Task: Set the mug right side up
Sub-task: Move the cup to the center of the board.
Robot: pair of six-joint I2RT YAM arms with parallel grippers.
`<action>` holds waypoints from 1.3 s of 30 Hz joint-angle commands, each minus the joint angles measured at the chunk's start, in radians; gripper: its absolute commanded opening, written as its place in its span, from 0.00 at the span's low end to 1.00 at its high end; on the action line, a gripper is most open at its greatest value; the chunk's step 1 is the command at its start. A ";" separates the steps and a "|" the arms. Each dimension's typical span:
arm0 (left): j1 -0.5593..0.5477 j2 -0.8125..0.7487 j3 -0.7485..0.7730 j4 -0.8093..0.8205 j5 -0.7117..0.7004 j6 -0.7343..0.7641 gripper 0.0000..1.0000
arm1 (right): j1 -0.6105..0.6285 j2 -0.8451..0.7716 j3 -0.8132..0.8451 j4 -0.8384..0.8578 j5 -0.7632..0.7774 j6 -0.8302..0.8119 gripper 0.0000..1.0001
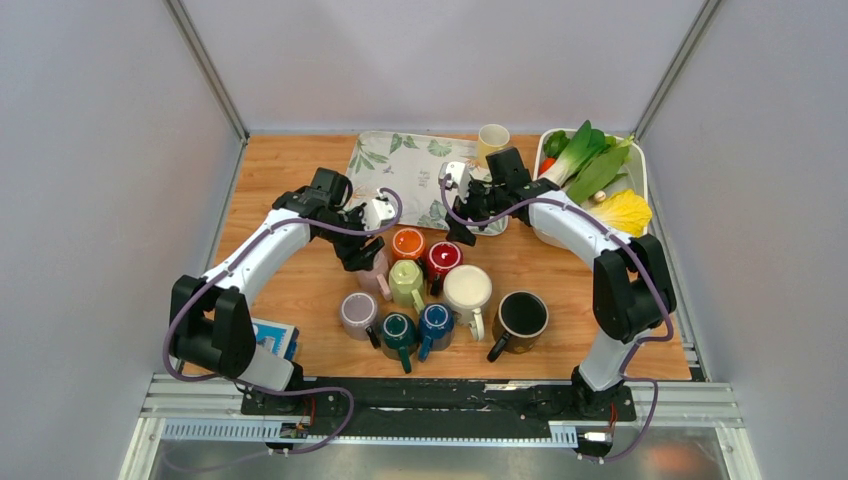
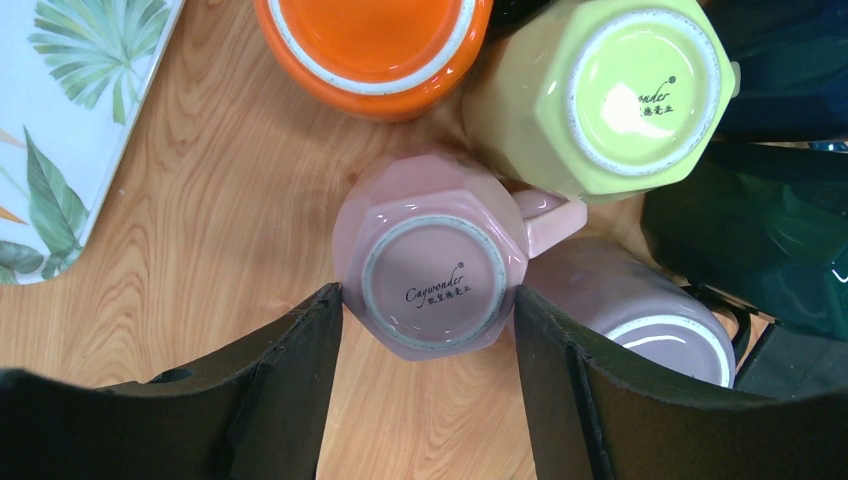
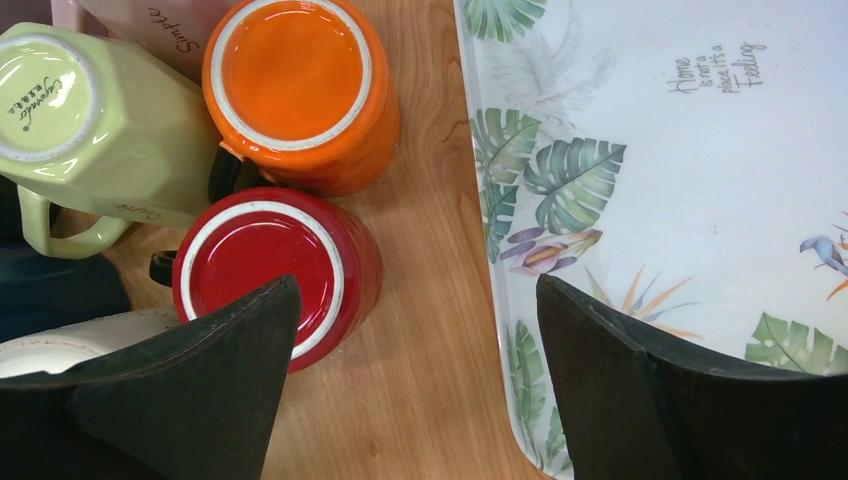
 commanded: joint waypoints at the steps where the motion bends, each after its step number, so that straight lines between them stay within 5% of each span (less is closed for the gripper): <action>1: -0.002 0.044 -0.009 0.048 0.001 -0.015 0.69 | 0.011 -0.028 0.012 0.040 -0.018 -0.006 0.91; 15: 0.002 -0.039 -0.025 -0.077 -0.084 0.062 0.65 | 0.124 0.229 0.230 0.180 -0.001 0.165 0.89; 25: 0.002 -0.174 -0.167 0.219 0.011 -0.040 0.83 | 0.131 0.266 0.170 0.207 0.001 0.246 0.90; 39: -0.003 -0.119 -0.189 0.369 -0.065 -0.063 0.78 | 0.129 0.189 0.006 0.211 0.045 0.247 0.92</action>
